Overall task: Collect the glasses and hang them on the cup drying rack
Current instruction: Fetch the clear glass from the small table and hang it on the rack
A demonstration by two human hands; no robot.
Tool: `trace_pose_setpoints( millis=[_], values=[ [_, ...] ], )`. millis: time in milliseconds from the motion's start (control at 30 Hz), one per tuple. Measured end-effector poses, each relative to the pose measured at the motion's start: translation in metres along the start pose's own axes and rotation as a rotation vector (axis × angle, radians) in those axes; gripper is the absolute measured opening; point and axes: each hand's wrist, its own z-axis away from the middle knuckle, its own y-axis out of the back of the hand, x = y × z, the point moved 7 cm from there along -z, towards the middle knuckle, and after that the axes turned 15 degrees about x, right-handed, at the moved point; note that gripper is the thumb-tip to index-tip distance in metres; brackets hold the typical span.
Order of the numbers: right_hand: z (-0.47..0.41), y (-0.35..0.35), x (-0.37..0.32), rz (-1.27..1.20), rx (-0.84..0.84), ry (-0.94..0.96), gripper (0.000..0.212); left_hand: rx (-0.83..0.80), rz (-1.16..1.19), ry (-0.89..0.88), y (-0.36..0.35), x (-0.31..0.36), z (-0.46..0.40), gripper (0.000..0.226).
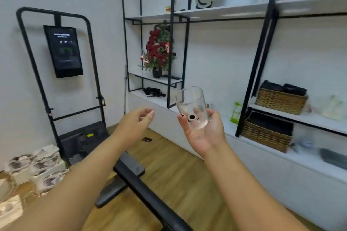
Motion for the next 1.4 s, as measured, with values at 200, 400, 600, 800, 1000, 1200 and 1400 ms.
trace_pose_setpoints(
  millis=[200, 400, 600, 800, 1000, 1200, 1400],
  values=[
    [-0.049, 0.078, -0.120, -0.123, 0.066, 0.098, 0.045, -0.125, 0.048, -0.016, -0.149, 0.035, -0.035, 0.038],
    [-0.143, 0.123, -0.204, -0.163, 0.112, 0.129, 0.047, -0.206, 0.052, -0.033, -0.280, 0.036, -0.097, 0.036],
    [-0.259, 0.125, -0.285, -0.172, 0.093, 0.191, 0.044, -0.272, 0.039, -0.049, -0.408, 0.015, -0.201, 0.036],
    [-0.360, 0.122, -0.360, -0.171, 0.118, 0.224, 0.050, -0.301, 0.034, -0.043, -0.515, 0.007, -0.298, 0.035],
    [-0.467, 0.118, -0.433, -0.141, 0.106, 0.288, 0.066, -0.264, 0.015, -0.022, -0.603, -0.002, -0.388, 0.033],
    [-0.577, 0.110, -0.483, -0.128, 0.022, 0.202, 0.075, -0.195, -0.038, 0.018, -0.687, -0.023, -0.465, 0.035],
    [-0.678, 0.097, -0.533, -0.105, -0.011, 0.119, 0.069, -0.130, -0.044, 0.089, -0.747, -0.035, -0.530, 0.035]
  ],
)
